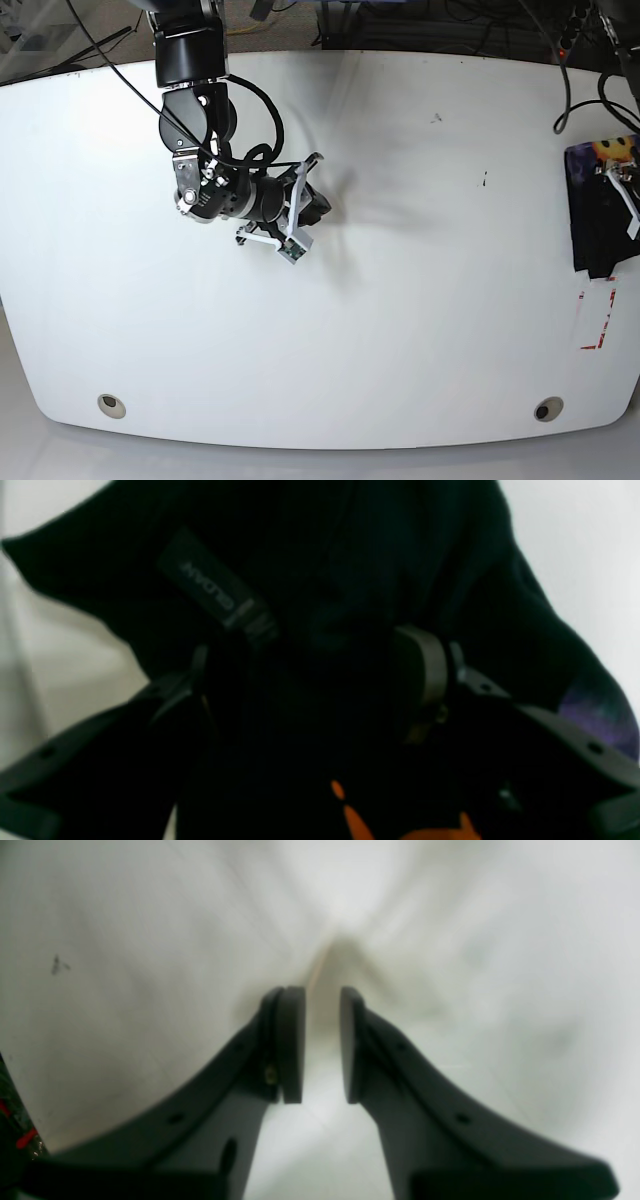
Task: Fold the T-shirt properly
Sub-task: 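Place the bundle at the table edge and open the left gripper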
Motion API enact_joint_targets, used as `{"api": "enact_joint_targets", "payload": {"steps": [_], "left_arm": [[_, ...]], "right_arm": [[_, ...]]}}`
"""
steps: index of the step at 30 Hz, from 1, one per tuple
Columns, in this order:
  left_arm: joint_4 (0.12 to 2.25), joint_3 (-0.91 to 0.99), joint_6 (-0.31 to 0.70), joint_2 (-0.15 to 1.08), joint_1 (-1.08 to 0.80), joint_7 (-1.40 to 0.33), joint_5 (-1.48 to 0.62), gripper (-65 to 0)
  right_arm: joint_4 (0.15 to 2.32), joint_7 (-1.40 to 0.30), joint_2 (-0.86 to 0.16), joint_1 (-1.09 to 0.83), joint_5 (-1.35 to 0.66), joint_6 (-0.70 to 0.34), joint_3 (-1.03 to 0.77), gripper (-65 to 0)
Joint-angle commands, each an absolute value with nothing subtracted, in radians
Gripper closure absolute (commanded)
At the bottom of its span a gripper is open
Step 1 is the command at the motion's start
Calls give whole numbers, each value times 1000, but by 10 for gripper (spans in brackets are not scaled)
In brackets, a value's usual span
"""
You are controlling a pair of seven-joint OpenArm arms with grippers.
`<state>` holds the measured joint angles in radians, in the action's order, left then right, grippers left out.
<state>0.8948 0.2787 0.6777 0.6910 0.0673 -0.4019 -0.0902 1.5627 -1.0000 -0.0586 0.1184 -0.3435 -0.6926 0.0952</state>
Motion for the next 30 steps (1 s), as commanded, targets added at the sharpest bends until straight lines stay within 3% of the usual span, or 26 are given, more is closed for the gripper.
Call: {"api": "enact_joint_targets", "payload": {"steps": [1,9,19,27,30], "left_arm": [[852,275,693,759,74,-443,-18,-400],[849,277,698,851,79,-403,-24,-399],[1162,421,698,858,45,-486,-25,-399],[1425,443,698,639,33,-483,-19,-397],[1477,443,698,533,28,-394,-19,-400]], "right_arm": [[1590,-978,-56,142,-363,-698,93,-109],[1590,-978,-54,125,-363,-698,93,-109],[1590,-972,-58,122,-351,-698,93,-109],[1590,-794,-116,125,-349,-697,96,-109],[1589,-676,-147,122,-349,-618,99,-109]]}}
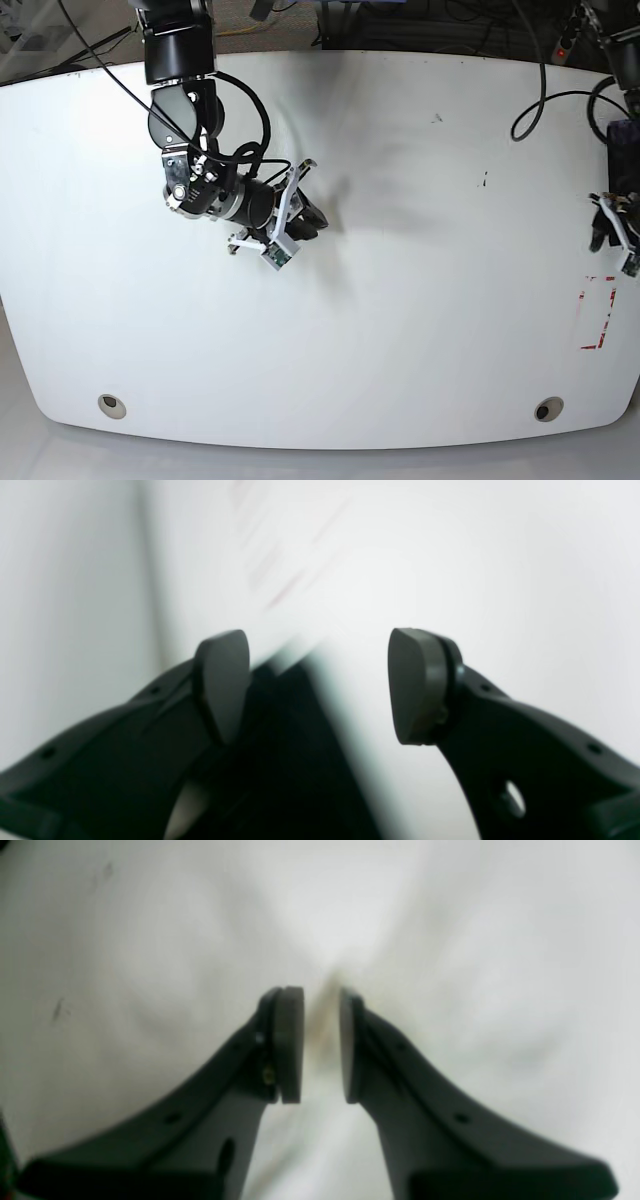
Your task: Fold the T-shirt properly
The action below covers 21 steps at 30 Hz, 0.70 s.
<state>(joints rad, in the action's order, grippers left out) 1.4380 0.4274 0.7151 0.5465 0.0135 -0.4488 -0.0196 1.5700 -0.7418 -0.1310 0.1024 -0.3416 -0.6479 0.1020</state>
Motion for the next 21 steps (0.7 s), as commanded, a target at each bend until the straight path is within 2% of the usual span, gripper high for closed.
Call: {"api": "enact_joint_targets", "payload": {"steps": [1,7,13,16,21], "left_arm": [[1489,441,698,495,19,-351,-18,-401],[1501,392,484,332,-62,-96,-18,-403],[1495,260,283,255,-173,119,-16,-399],[1512,180,166,242,-243,189,-16,-399],[1604,159,64,191,-375,240,-16,-399]], "right_arm": [[1589,-625,-159,120,-349,-590,99,-111],[1584,-321,-246,64,-291,-427,101,-116],[1570,-47,-254,-27,-5,-303,74,-116],[1569,39,-237,-87,35,-288,-4,-116],[1575,114,-226,-188,21,-289,-108,-117]]}}
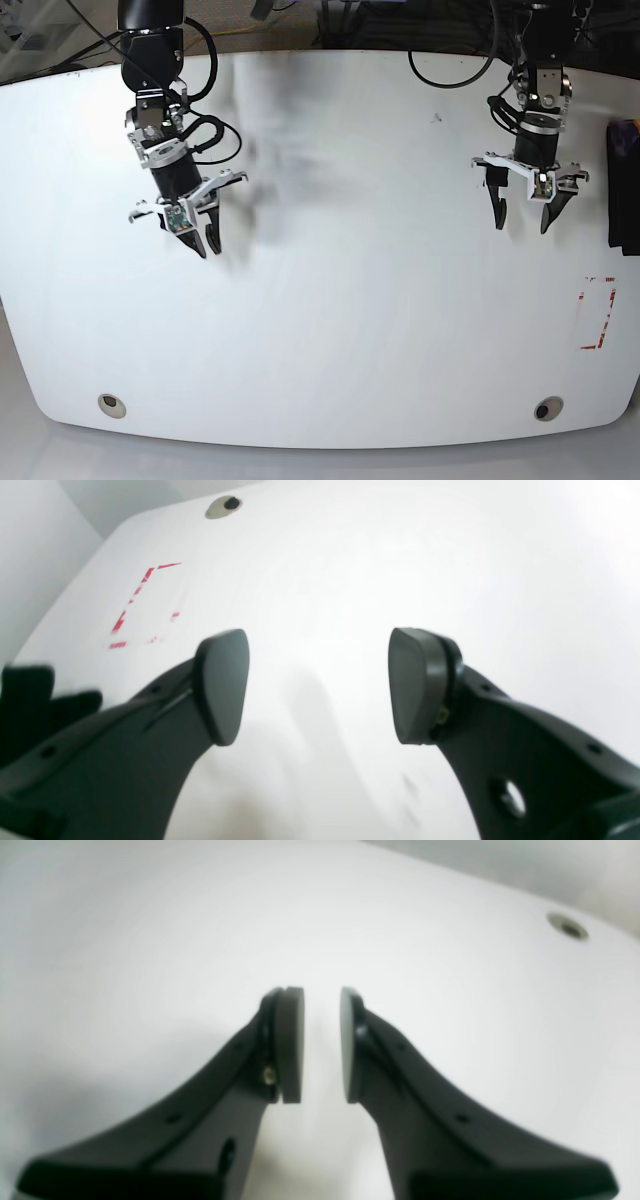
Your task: Fold the T-shirt properly
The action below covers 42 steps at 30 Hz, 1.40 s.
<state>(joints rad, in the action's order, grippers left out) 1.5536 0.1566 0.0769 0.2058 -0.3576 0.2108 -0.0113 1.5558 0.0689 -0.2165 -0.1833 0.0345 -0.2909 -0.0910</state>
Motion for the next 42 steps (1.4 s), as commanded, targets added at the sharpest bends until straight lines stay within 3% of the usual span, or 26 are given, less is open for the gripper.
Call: {"api": "enact_joint_targets", "payload": {"steps": [1,15,27,34,42], "left_arm": [[1623,159,64,180,-395,240,-16,-399],[1839,165,61,48,-880,240,-16,-399],[1882,163,59,30,-1213,240,-22,-401],[1695,162,61,30,-1267,240,-22,-401],[1296,160,62,38,-1069,240,-19,-401]], "right_arm": [[1575,124,-225,-206,21,-289,-113,-117],[1681,145,-285,-601,-157,-289,-119,-114],[1822,145,-245,-1012,-163,-289,-117,-109],[1748,145,-239,-1159,-162,-289,-102,-109],[1434,145,-242,-1038,-156,-282,-8,-109]]}}
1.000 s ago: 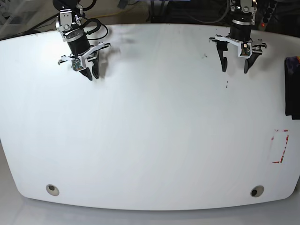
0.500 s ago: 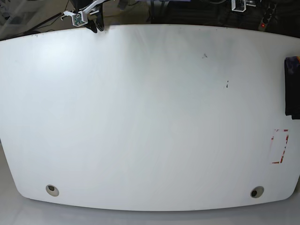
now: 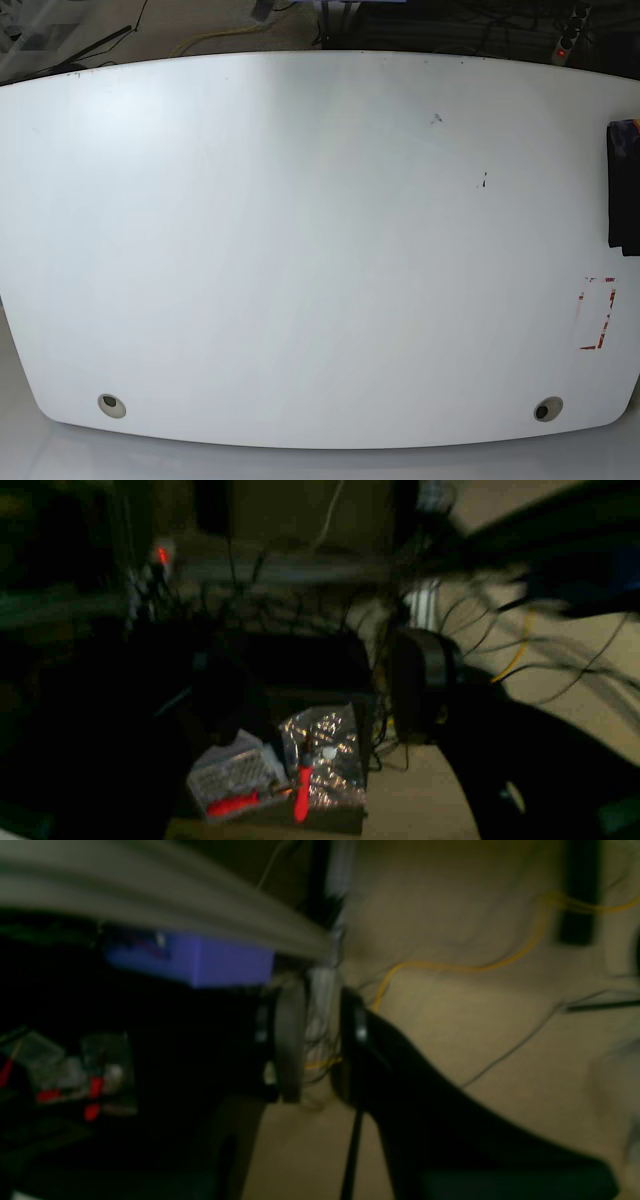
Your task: Fold the T-shirt properly
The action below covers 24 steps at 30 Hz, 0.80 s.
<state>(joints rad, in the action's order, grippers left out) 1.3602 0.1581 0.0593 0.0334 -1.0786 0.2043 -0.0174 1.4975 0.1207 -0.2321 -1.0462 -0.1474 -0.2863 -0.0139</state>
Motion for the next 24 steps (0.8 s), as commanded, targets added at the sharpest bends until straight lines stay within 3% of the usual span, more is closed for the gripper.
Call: {"api": "enact_joint_targets", "payload": {"steps": [1,13,24], "left_arm": [[1241,160,62,38,-1032,240,-16,-401],[576,159,59,38,-593,226,53,-401],[231,163,58,38,-308,225,56,-401]], "right_arm": [[1383,145,-242,-1006,-156,-282,2,-109],[843,145,-216,-644,-156,-283,30,-109],[568,145,-211,-430,-154,-288,30,-113]]}}
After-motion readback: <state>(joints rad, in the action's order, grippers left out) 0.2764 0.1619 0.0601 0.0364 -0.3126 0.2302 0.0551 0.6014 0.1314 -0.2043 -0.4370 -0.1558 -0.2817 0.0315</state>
